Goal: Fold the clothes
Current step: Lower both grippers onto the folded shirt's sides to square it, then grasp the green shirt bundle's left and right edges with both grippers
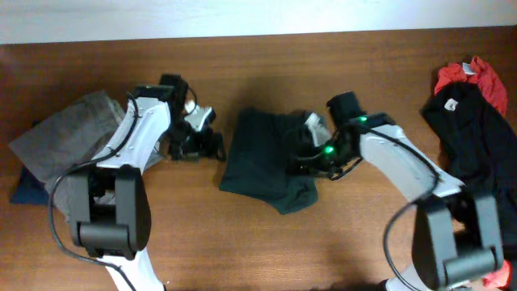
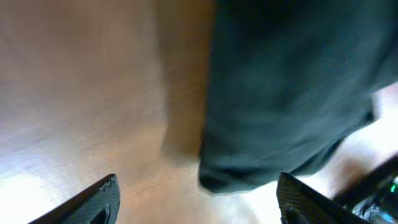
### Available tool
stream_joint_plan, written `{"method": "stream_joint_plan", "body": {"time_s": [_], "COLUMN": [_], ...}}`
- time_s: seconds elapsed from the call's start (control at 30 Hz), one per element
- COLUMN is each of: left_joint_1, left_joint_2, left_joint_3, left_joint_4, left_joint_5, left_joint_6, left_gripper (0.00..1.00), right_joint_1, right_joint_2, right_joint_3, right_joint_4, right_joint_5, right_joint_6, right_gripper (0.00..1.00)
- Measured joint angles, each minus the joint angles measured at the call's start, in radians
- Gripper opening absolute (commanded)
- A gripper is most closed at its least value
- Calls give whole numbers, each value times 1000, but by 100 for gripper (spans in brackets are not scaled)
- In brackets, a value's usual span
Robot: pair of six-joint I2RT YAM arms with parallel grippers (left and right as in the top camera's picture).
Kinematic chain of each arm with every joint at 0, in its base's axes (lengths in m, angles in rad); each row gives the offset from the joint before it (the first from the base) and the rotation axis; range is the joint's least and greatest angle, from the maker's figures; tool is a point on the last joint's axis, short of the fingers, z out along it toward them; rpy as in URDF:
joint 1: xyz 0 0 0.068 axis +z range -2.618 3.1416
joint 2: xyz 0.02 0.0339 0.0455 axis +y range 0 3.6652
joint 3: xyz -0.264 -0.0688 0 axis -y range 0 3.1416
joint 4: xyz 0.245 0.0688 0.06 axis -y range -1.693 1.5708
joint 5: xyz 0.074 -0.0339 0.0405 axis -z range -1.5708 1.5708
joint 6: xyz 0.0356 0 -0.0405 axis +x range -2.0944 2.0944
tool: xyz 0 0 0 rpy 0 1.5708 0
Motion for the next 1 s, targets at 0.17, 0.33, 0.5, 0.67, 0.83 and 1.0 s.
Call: {"method": "stream_joint_plan", "body": {"time_s": [0.17,0.33,0.5,0.67,0.83,1.0], "left_joint_1": [-24,-106,-181,-181,-164,-124], "left_joint_2": [-32,10,71,76,76,76], "left_joint_3": [27,26,23,23,23,23], "left_joint_4": [165,264,273,252,196,162], "left_joint_5": [26,72,85,45,-24,-63], "left_joint_6": [13,51,101,124,130,131], "left_gripper": [82,82,57,1,1,0], "right_joint_1": [-64,-68,-68,-59,-31,-26], "right_joint_2": [-6,43,101,114,125,130], "right_joint_3": [0,0,0,0,0,0], "right_joint_4": [90,142,150,150,148,131], "right_joint_5": [37,65,89,104,187,264], "right_joint_6": [74,107,122,137,174,194], "right_gripper": [40,40,32,11,4,4]}}
